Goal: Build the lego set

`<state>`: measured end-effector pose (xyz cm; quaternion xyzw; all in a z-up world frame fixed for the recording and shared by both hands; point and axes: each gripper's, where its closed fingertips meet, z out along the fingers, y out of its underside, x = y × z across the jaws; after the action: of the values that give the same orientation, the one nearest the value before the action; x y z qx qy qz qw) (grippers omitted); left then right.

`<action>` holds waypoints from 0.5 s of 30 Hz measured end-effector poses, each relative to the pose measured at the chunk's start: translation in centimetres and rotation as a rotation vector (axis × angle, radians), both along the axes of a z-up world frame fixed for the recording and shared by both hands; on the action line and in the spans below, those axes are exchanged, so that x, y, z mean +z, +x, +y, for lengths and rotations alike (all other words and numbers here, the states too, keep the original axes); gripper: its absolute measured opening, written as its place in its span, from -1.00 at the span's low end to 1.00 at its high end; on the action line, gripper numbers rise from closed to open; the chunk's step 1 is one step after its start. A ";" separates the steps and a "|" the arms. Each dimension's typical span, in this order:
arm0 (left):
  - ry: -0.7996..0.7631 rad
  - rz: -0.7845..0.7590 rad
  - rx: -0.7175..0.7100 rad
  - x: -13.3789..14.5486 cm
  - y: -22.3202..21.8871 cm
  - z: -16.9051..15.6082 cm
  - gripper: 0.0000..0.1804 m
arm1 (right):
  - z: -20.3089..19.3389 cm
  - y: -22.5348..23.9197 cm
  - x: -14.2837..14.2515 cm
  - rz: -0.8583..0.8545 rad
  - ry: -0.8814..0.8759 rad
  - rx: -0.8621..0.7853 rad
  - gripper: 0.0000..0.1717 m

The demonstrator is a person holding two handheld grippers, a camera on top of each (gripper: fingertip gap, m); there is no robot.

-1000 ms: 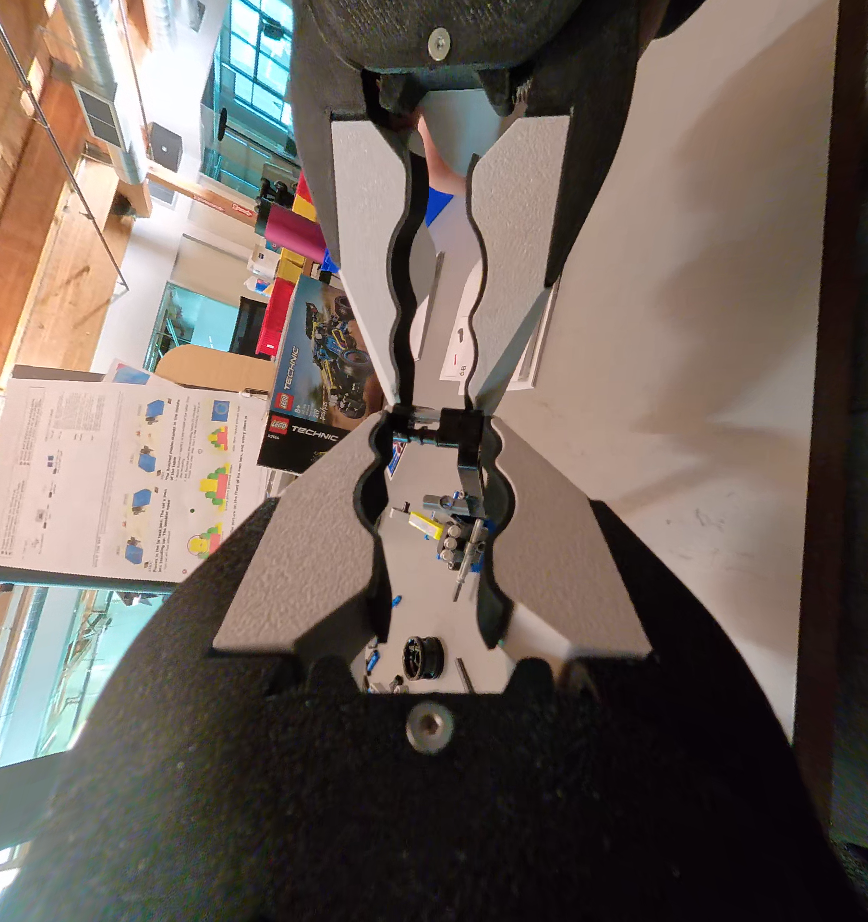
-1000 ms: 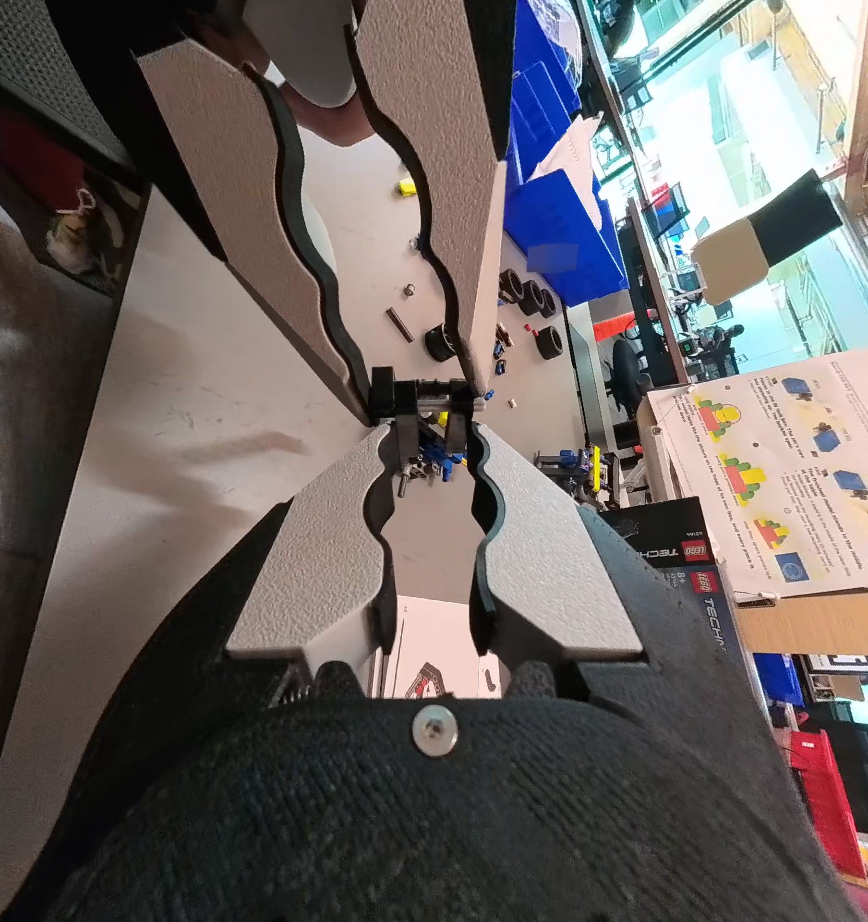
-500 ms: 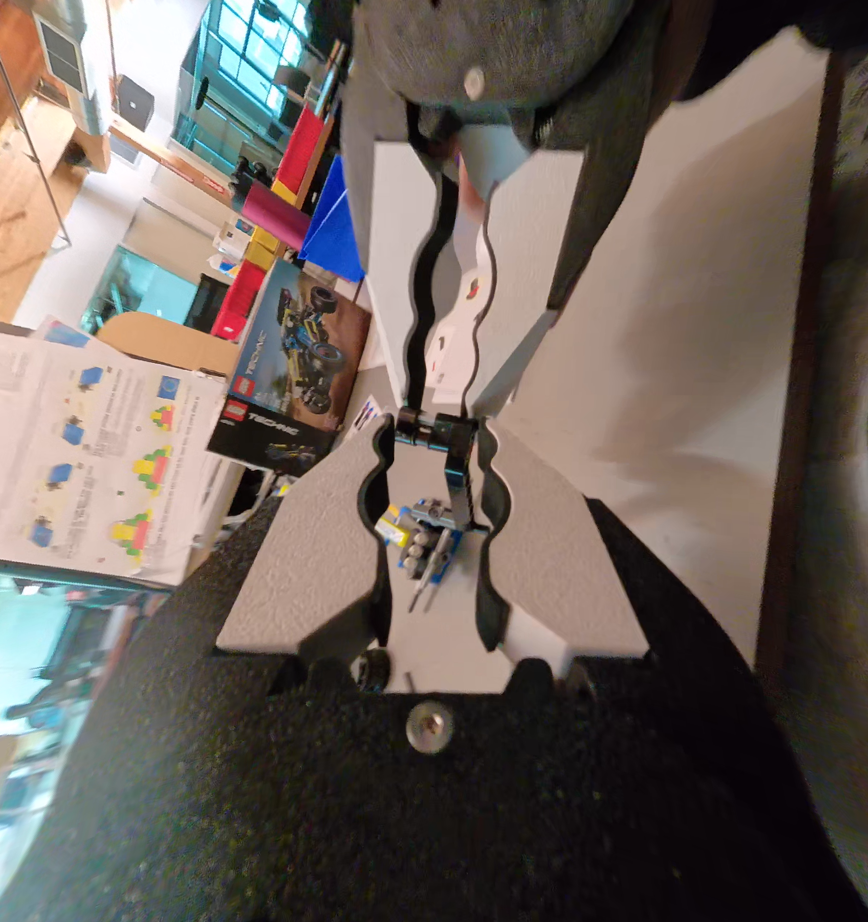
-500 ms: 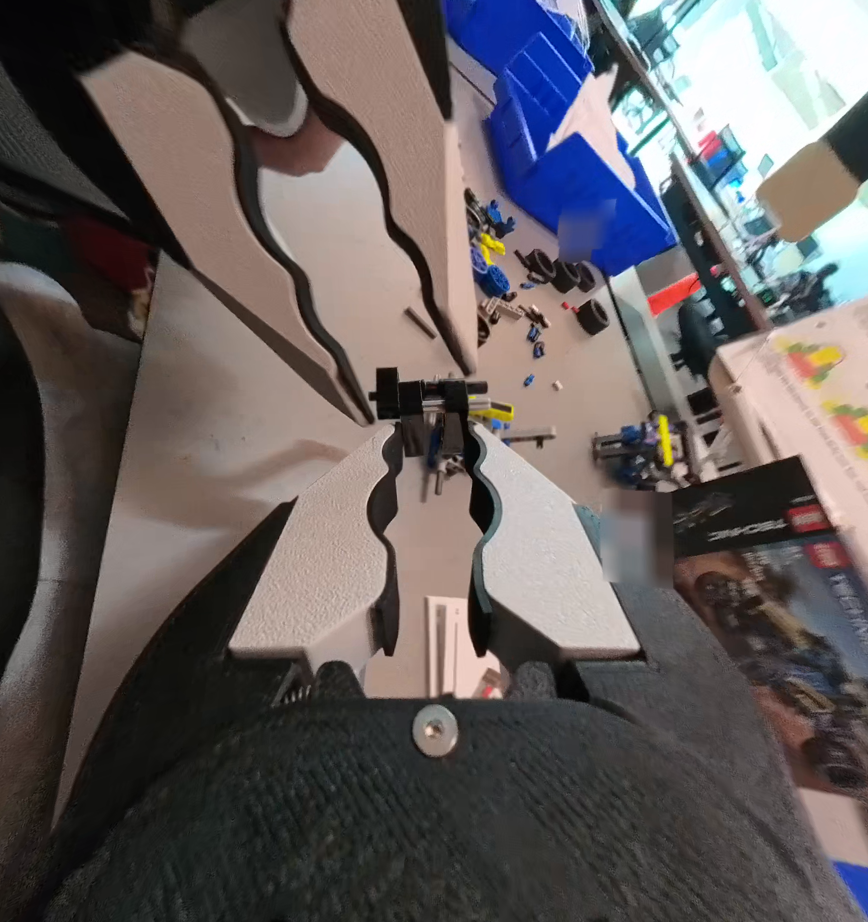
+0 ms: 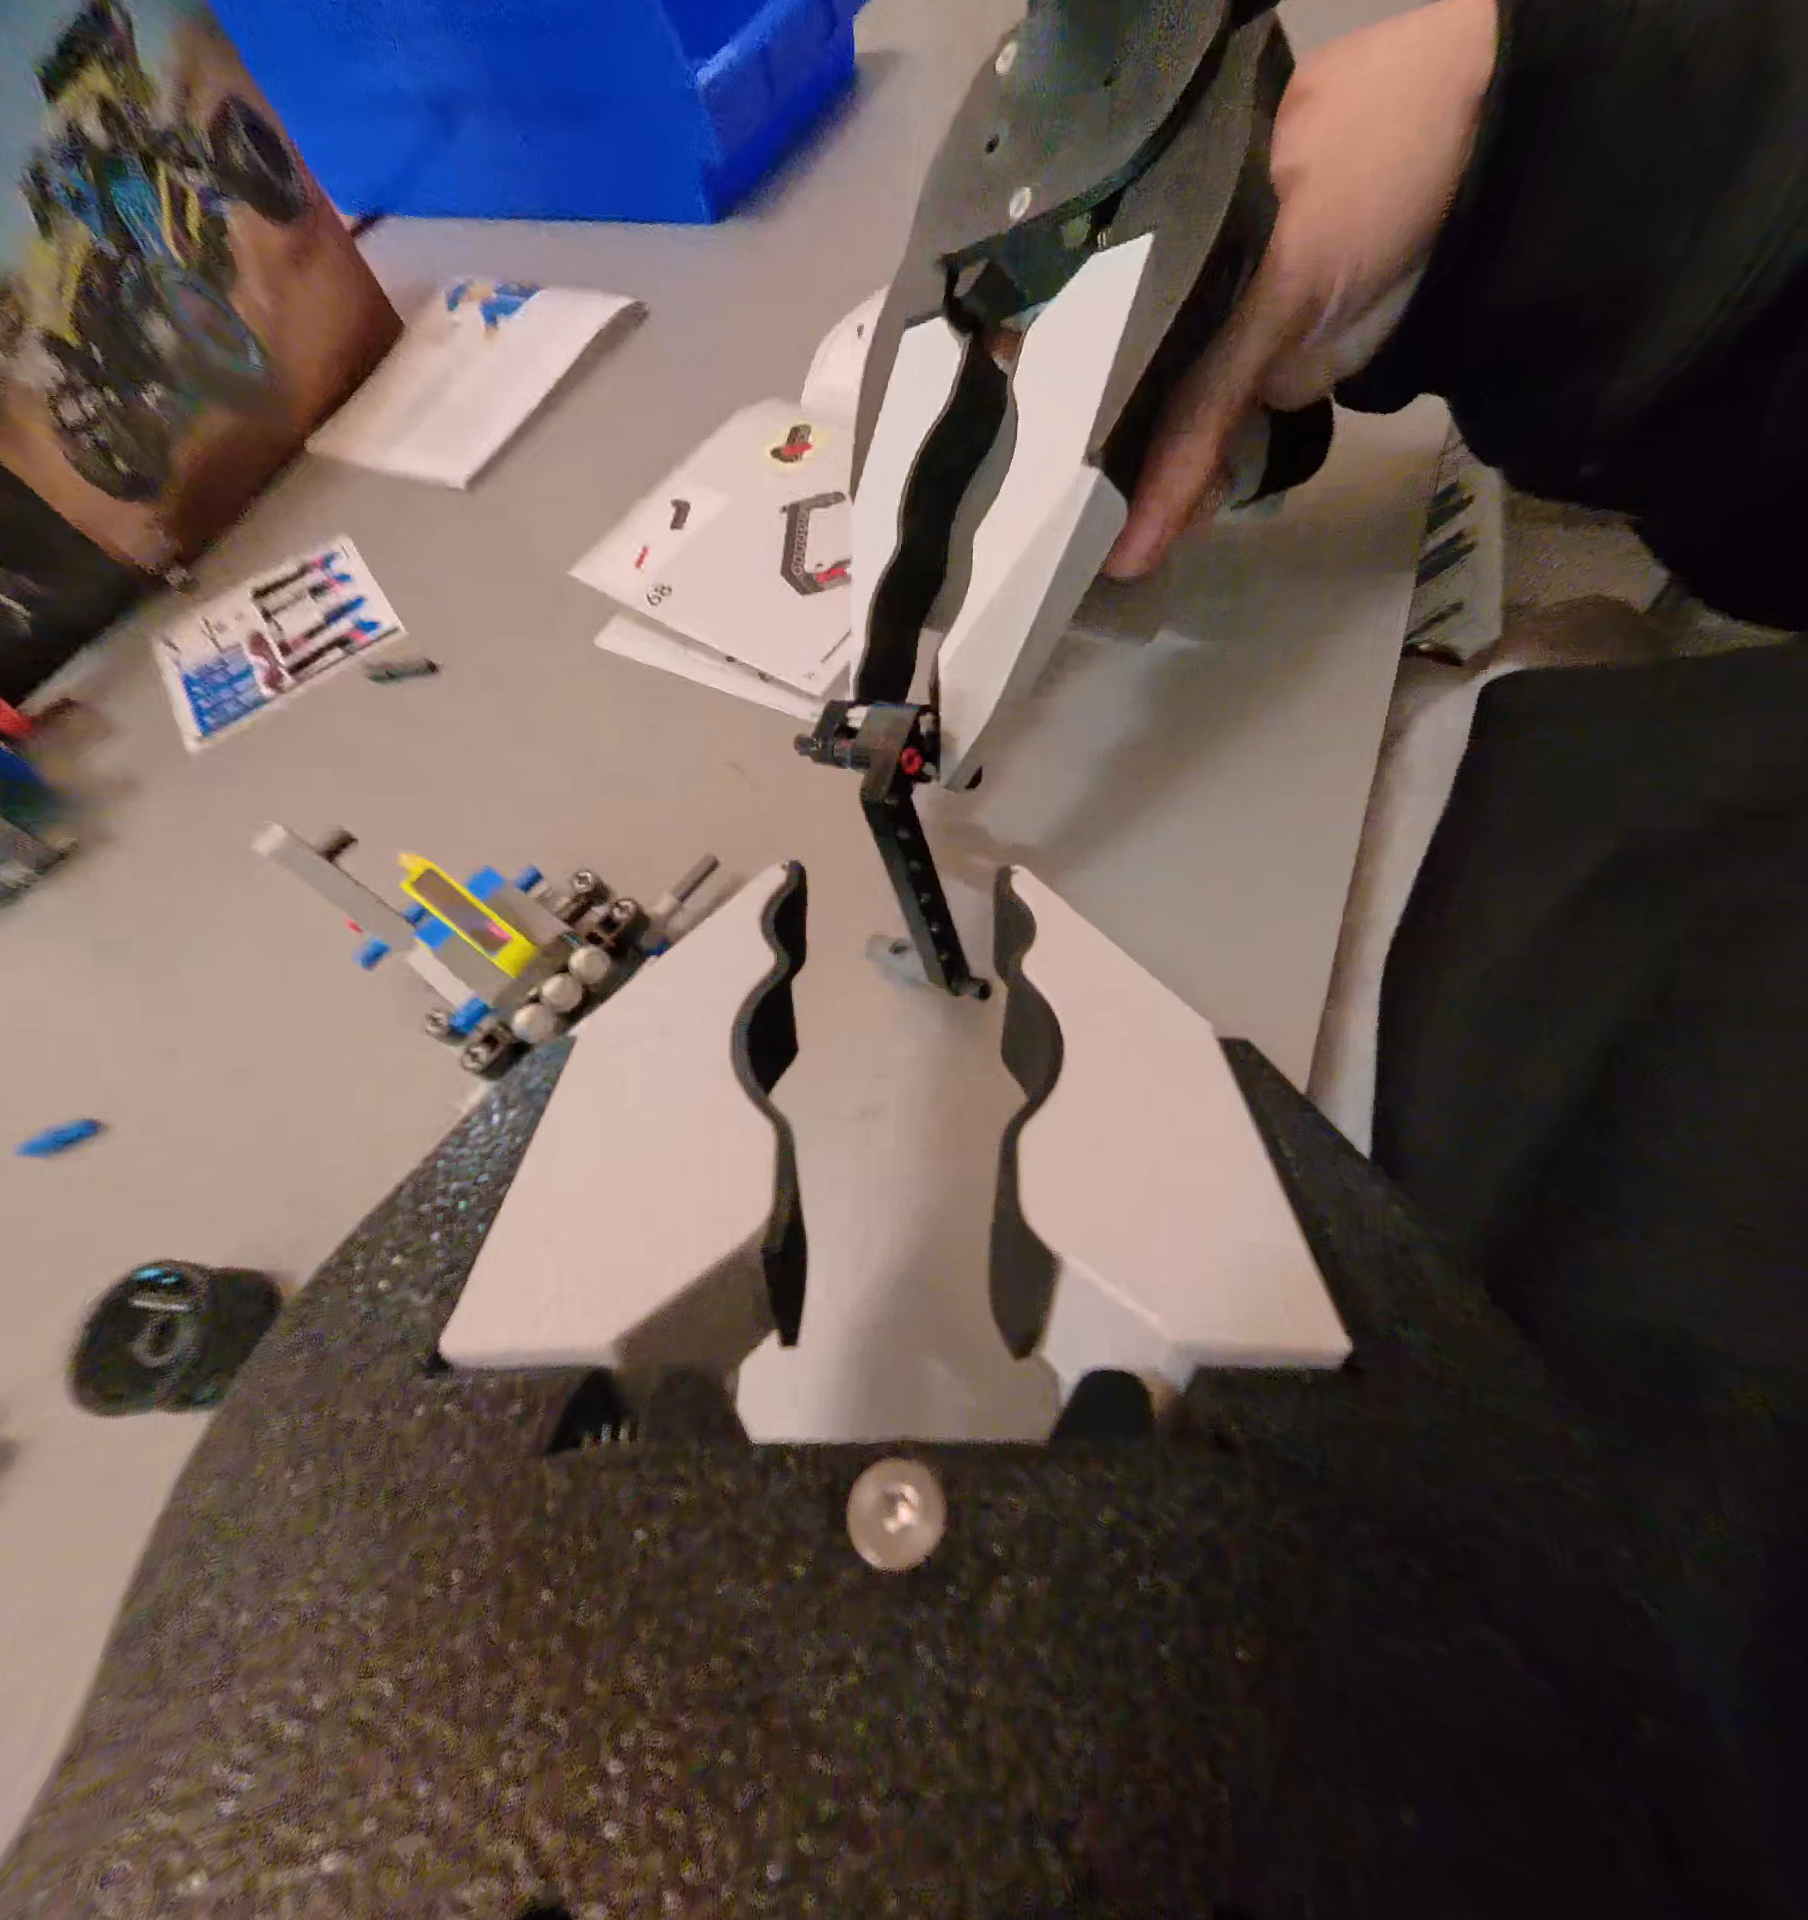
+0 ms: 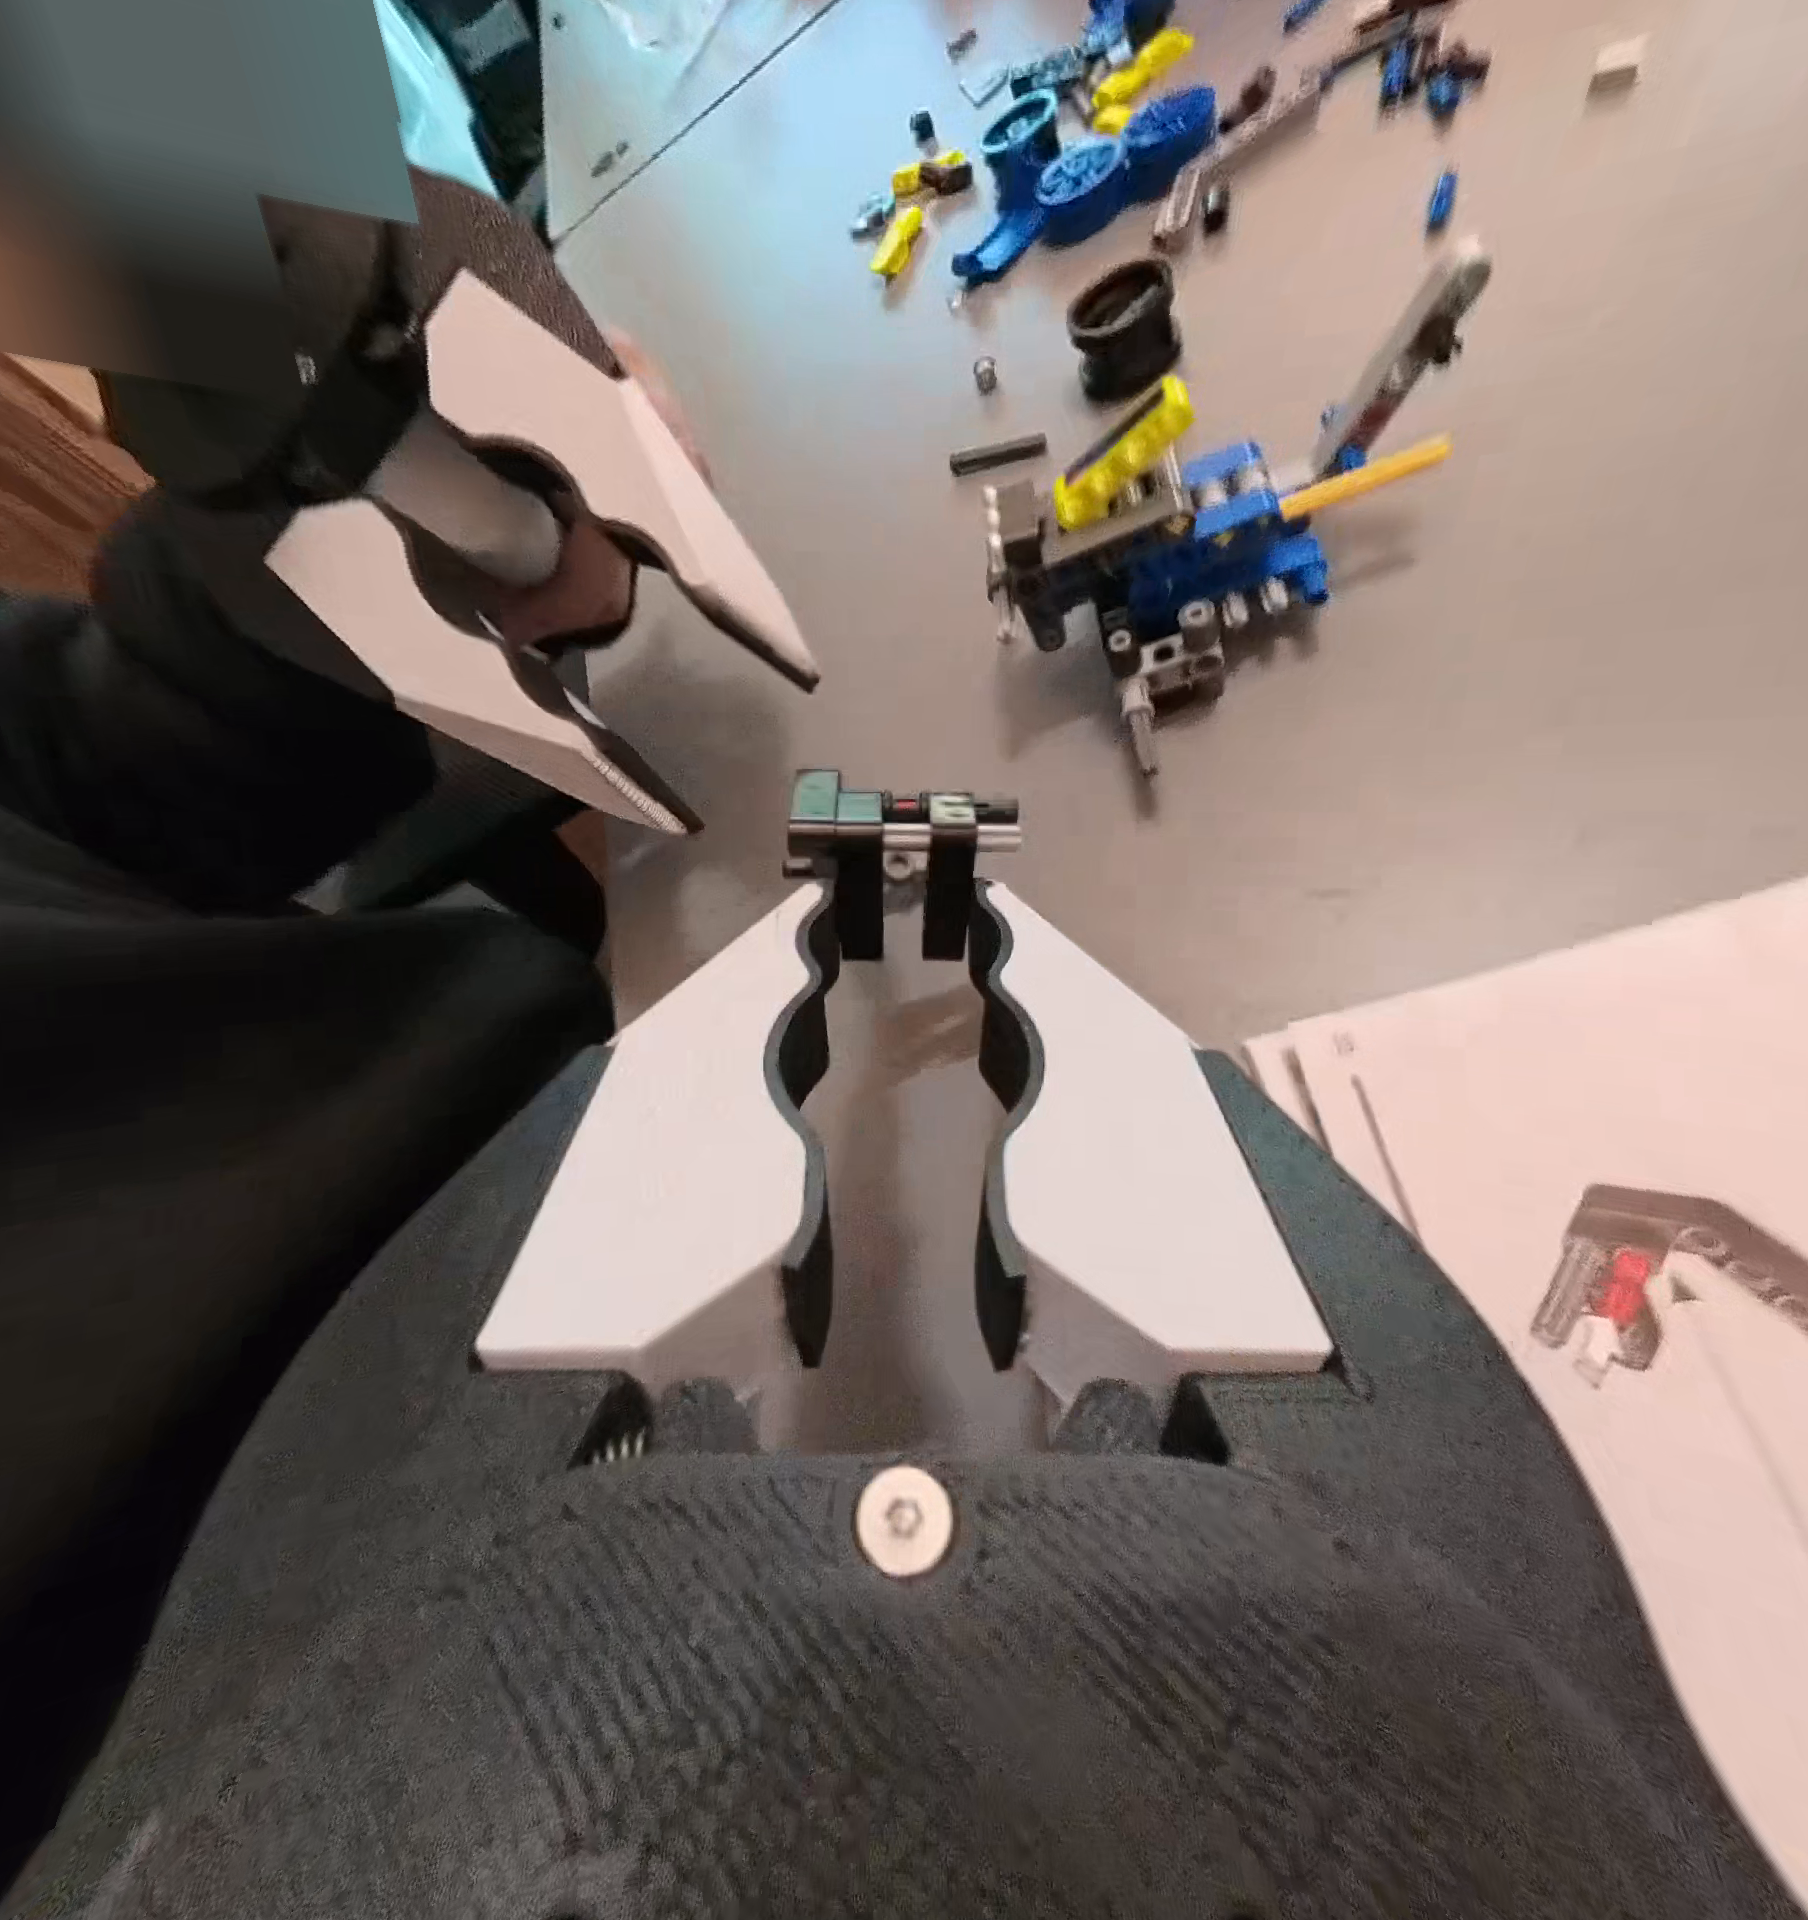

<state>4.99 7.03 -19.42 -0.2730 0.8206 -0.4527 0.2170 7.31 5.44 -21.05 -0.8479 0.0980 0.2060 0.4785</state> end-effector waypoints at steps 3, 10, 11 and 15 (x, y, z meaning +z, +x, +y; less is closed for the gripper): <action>-0.039 0.045 -0.008 -0.3 0.4 -0.6 -0.66 | 0.2 0.3 -0.2 0.081 0.010 -0.004 -0.74; 0.122 -0.036 0.021 -0.3 1.8 -0.7 -0.84 | 0.0 0.9 0.8 -0.200 -0.044 -0.015 -0.74; 0.146 -0.042 0.021 -0.4 2.0 -0.8 -0.84 | 0.0 0.9 1.3 -0.238 -0.036 -0.020 -0.74; 0.137 -0.066 0.071 -0.3 2.7 -0.5 -0.90 | 0.0 0.8 2.9 -0.318 0.016 -0.020 -0.72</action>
<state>7.68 6.54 -19.71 -0.2713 0.8320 -0.3963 0.2778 8.13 5.43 -18.17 -0.8650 0.0279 0.0651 0.4968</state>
